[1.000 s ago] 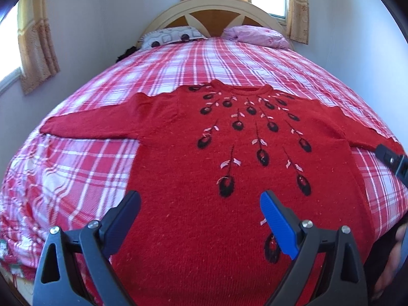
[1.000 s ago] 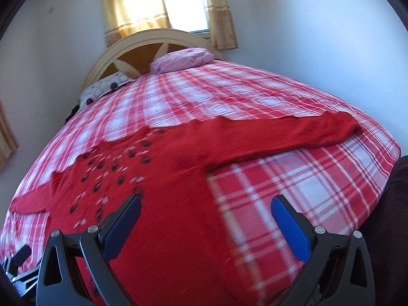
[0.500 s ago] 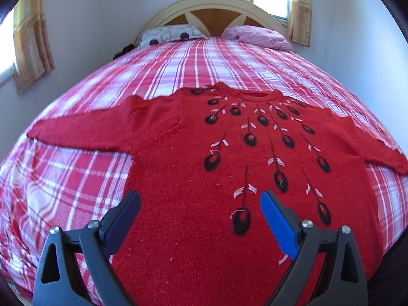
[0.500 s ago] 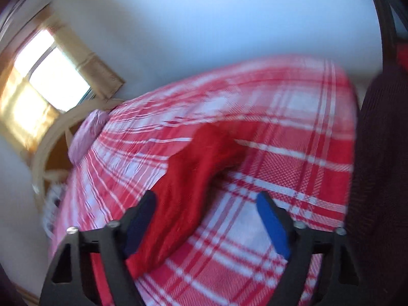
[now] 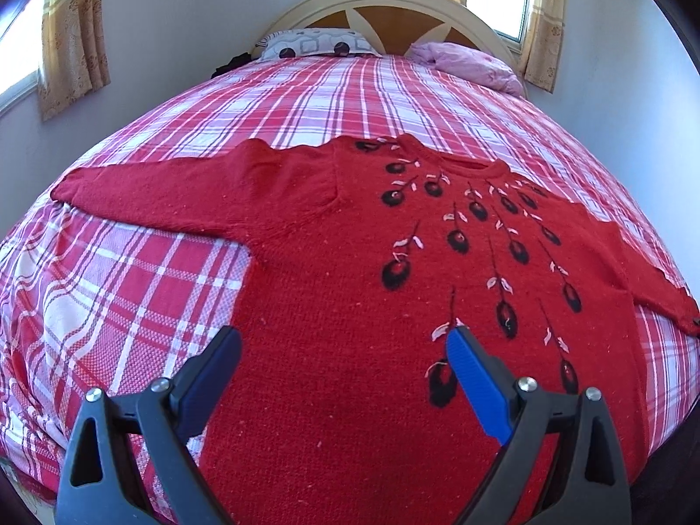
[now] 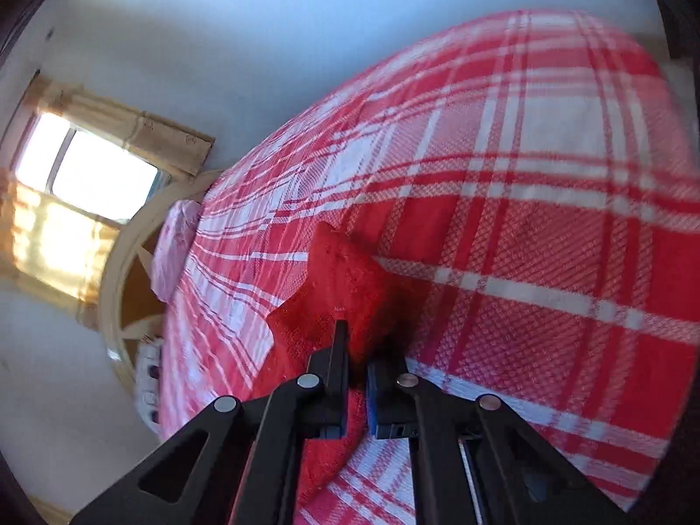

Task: Fold small clothes
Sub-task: 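Grasp the sweater sleeve cuff with the right tool and lift it, then lay the held sleeve across the sweater body and open the right tool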

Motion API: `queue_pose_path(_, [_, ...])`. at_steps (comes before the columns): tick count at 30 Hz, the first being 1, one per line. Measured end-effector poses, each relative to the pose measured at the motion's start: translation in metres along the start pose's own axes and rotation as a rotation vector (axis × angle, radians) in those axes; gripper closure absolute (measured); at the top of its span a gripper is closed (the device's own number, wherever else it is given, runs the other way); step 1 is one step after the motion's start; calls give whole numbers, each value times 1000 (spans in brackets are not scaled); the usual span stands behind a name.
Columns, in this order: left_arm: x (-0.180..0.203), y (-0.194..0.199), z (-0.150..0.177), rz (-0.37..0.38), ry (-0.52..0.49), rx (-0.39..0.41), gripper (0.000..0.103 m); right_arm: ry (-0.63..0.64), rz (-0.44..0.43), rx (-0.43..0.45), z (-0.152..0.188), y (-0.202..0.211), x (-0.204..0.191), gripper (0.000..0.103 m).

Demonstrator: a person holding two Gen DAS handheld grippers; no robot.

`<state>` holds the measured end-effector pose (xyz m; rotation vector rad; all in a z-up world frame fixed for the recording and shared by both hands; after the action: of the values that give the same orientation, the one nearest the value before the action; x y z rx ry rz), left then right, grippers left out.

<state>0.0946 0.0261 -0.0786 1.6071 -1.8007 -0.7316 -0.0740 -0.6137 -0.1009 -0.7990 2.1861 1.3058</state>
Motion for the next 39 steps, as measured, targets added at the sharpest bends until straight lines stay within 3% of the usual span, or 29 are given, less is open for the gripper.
queue_pose_path(2, [0,1,0,-1,-1,3,6,88,16,47,0,17,-20,98])
queue_pose_path(5, [-4,4,-2,0,6,17,6,348,35,131,14,52,-87,98])
queue_pose_path(9, [-9,5,-4,3,27,22,6,688,-20,189,69,85,-190,98])
queue_pose_path(13, [-16,10,-5,7,45,33,6,1022,-172,165,180,101,-290,98])
queue_pose_path(16, [-23,17,-6,-9,42,52,6,1156,-340,19,283,93,-337,98])
queue_pose_path(21, [-49,27,-10,-62,64,92,6,1249,-477,-196,419,58,-356,98])
queue_pose_path(24, [-68,29,-13,-101,88,112,6,1310,-478,-283,491,36,-353,98])
queue_pose_path(27, [-84,29,-13,-140,101,123,6,1364,-452,-318,533,19,-344,98])
queue_pose_path(31, [-102,20,-12,-158,130,111,6,1436,-418,-354,569,3,-344,98])
queue_pose_path(39, [-107,8,-7,-163,136,80,6,1437,-439,-318,583,5,-367,98])
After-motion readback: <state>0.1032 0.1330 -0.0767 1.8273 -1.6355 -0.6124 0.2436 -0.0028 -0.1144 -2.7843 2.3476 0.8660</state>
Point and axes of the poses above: each gripper's, at about its wrist camera, not at the fingertips, and y roughly against the way its jaws point, x to its right, z to its underside, the point moved 4 cm from there along -y, roughly the way its jaws point
